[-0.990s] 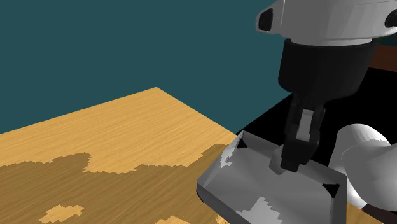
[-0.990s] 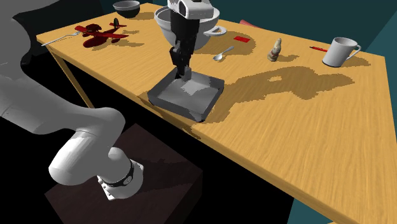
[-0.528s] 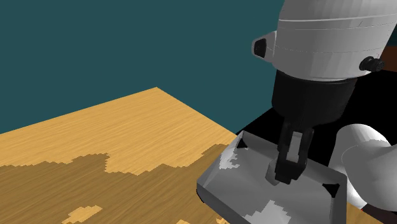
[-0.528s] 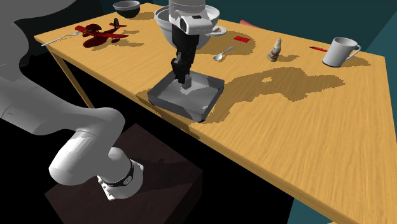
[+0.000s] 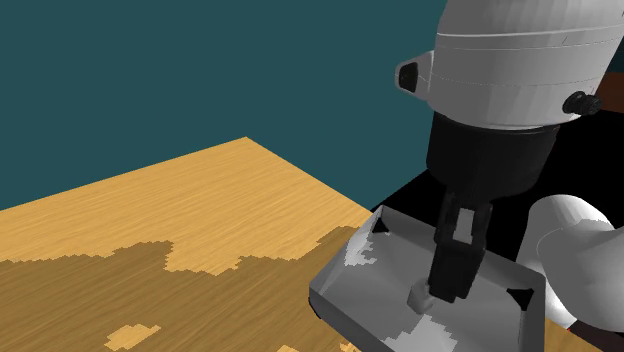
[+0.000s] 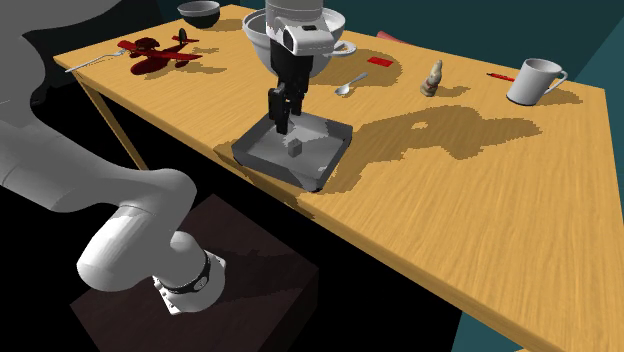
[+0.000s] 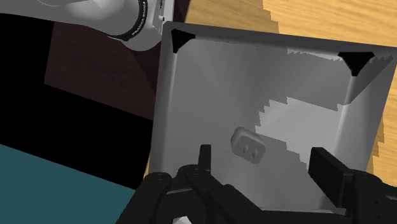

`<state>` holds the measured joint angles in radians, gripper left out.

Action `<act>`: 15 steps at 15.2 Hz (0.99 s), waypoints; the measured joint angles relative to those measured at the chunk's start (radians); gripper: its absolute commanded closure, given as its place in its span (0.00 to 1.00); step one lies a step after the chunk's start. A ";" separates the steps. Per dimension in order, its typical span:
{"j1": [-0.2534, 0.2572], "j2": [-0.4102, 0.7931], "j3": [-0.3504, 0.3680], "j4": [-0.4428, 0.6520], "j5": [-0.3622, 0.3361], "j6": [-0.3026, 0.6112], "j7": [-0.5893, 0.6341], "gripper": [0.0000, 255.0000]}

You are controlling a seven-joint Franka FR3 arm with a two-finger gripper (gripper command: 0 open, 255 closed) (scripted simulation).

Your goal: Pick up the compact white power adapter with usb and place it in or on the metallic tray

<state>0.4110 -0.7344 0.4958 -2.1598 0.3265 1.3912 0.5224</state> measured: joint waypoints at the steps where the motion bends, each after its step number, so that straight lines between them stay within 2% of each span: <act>1: 0.000 0.000 0.000 0.000 0.000 0.000 0.000 0.00; 4: 0.000 0.000 0.000 0.000 0.000 0.000 0.000 0.00; 9: -0.018 0.059 -0.011 0.152 -0.023 -0.093 0.017 0.00; 15: -0.020 0.065 -0.012 0.169 -0.026 -0.105 0.019 0.00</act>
